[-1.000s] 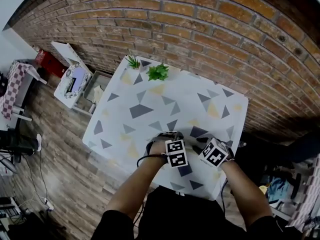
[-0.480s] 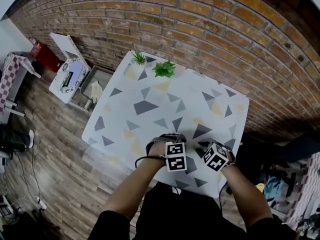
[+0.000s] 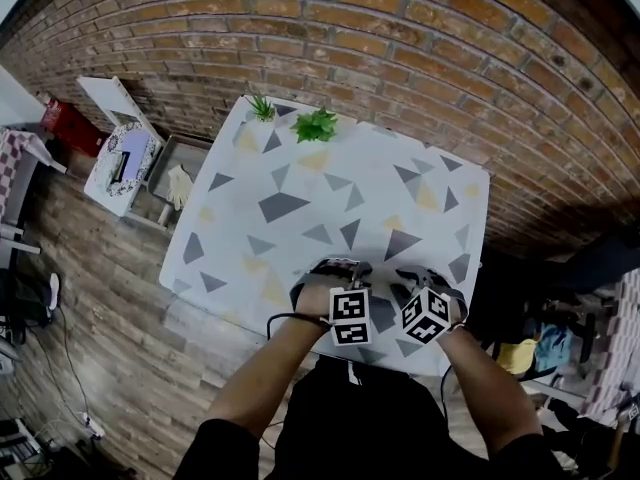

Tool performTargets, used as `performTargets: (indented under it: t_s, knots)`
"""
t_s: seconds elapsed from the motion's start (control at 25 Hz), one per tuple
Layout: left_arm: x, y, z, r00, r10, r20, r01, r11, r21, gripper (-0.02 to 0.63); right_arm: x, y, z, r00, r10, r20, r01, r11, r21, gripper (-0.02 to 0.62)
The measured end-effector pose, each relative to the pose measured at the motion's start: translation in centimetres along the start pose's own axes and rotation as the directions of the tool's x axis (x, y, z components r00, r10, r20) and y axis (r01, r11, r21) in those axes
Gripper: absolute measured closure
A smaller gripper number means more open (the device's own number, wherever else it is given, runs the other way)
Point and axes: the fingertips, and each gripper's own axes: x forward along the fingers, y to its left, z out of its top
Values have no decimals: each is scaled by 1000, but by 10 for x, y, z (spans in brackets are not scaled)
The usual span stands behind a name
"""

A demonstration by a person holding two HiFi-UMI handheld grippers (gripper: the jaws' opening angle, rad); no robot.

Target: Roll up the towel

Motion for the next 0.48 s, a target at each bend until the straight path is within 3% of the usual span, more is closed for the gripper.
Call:
performTargets:
  t_s: [0.12, 0.32, 0.48]
  knots:
    - [2, -19, -3, 999, -52, 7, 52, 997, -51, 471, 2, 19, -7, 999, 48, -8, -48, 999, 18, 489]
    - [-4, -40, -6, 979, -200, 44, 204, 968, -145, 476, -4, 42, -12, 975, 222, -3, -221, 974, 52, 490]
    - [-6, -39, -7, 979, -205, 13, 205, 971, -122, 438, -9, 41, -7, 977, 212, 6, -212, 977, -22, 447]
